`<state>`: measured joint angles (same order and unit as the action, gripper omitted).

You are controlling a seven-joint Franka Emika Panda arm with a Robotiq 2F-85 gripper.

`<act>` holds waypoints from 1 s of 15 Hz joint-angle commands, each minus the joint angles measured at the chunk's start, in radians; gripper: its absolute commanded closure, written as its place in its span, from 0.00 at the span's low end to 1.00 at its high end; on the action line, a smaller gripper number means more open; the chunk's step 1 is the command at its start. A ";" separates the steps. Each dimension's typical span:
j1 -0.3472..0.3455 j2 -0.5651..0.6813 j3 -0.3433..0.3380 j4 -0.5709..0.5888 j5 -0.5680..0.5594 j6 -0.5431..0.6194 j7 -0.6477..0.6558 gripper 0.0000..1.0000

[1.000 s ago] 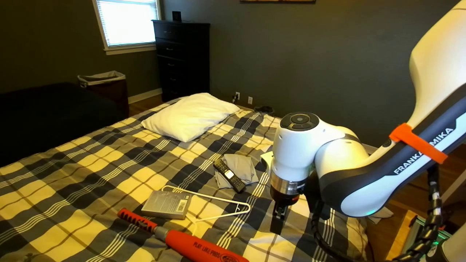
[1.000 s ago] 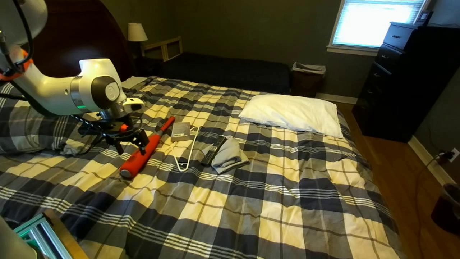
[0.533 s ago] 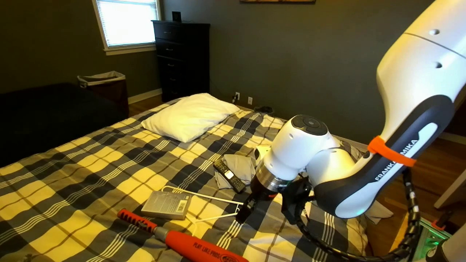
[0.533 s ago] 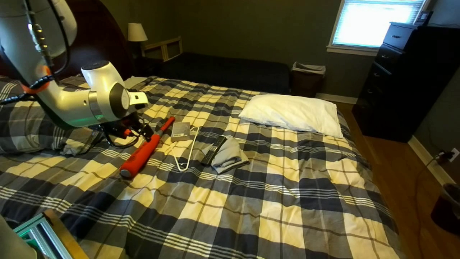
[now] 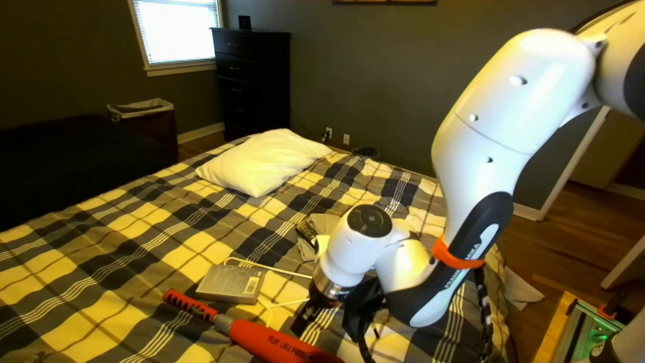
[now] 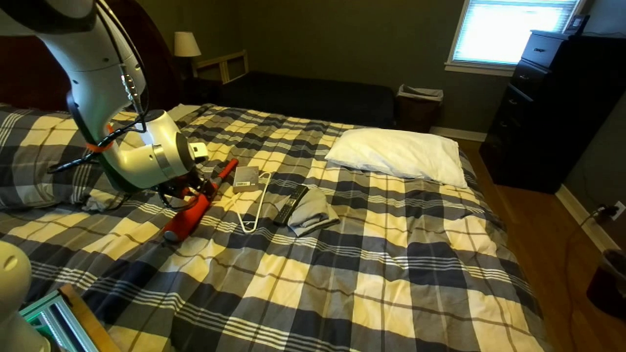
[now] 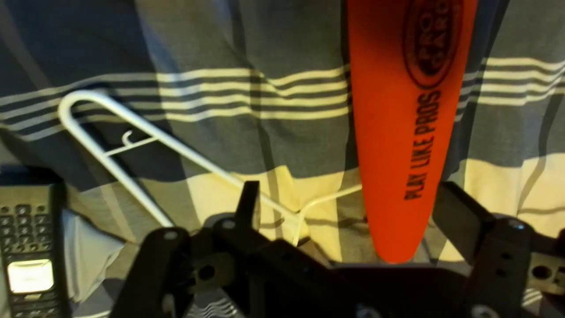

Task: Pick up the orange bat and put it on the left side of the bed

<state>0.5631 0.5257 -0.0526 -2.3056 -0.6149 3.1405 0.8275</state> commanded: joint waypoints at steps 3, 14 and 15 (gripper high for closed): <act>0.017 0.065 0.002 0.041 0.003 0.000 0.014 0.00; -0.033 0.165 0.092 0.130 0.061 -0.136 -0.006 0.00; -0.033 0.189 0.100 0.150 0.071 -0.157 -0.002 0.00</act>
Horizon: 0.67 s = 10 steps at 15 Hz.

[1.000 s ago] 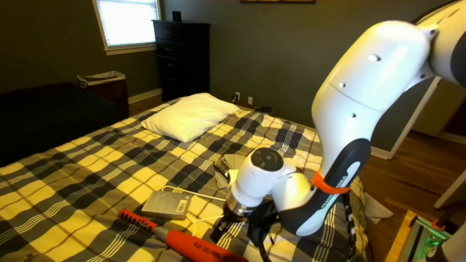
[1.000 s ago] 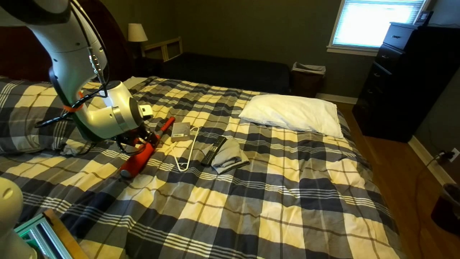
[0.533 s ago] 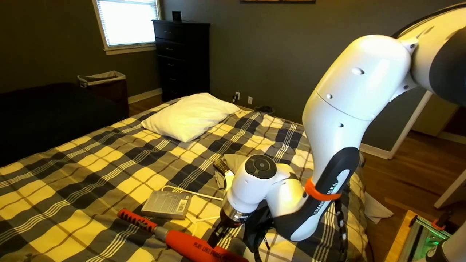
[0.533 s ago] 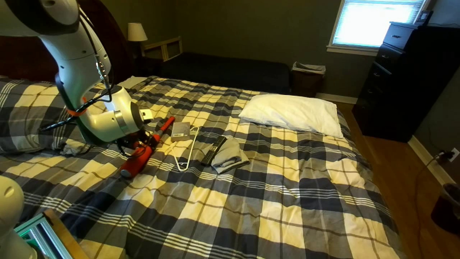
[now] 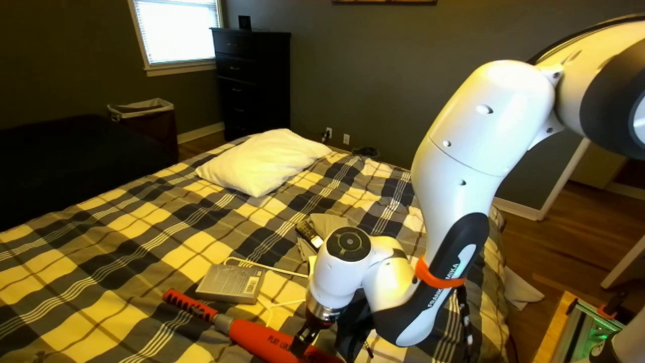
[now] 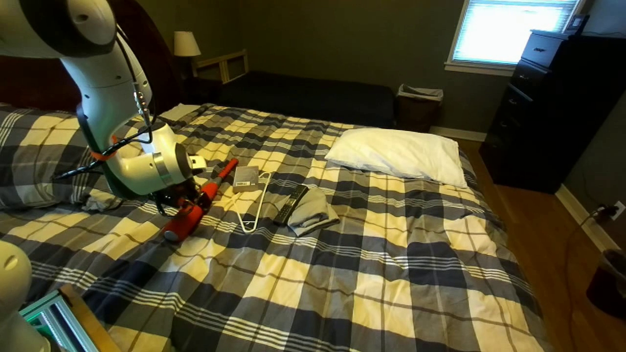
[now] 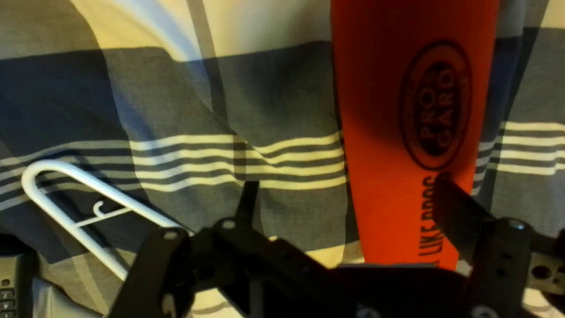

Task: Pick up the orange bat and put it on the left side of the bed

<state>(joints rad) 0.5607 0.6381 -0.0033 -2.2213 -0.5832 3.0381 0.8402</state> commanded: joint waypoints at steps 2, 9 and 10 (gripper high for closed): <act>0.045 0.032 -0.012 0.016 0.161 -0.018 -0.099 0.00; 0.072 0.104 0.002 0.063 0.310 -0.004 -0.206 0.00; 0.081 0.094 0.000 0.052 0.337 0.021 -0.226 0.00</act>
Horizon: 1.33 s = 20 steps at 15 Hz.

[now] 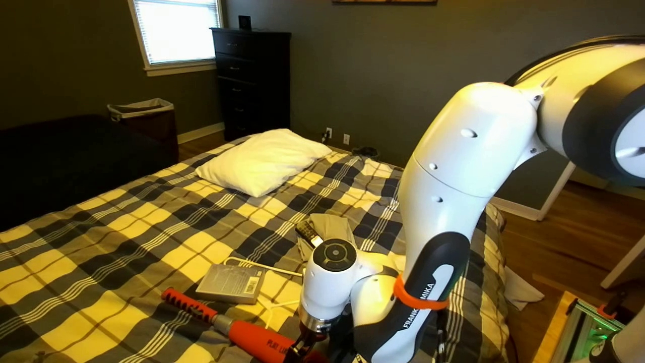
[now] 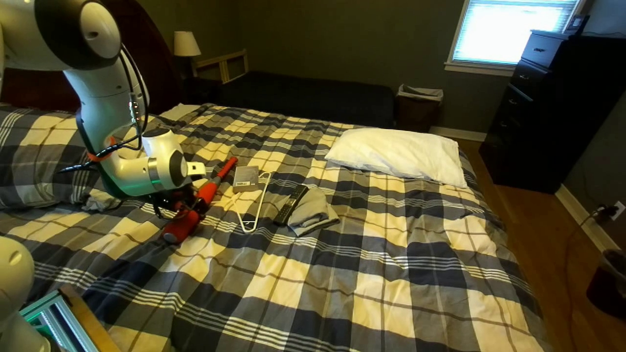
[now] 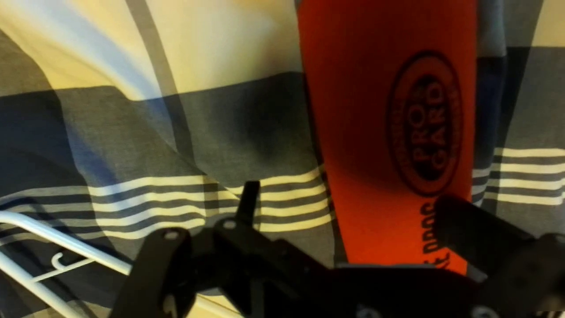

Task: Pick up the orange bat and put it on the left side of the bed

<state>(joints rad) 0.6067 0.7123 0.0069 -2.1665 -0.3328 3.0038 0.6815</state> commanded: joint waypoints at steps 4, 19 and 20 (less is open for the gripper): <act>0.114 -0.102 -0.071 -0.062 0.197 0.172 -0.137 0.00; 0.197 -0.100 -0.142 -0.044 0.392 0.162 -0.249 0.00; 0.197 -0.100 -0.142 -0.044 0.392 0.162 -0.249 0.00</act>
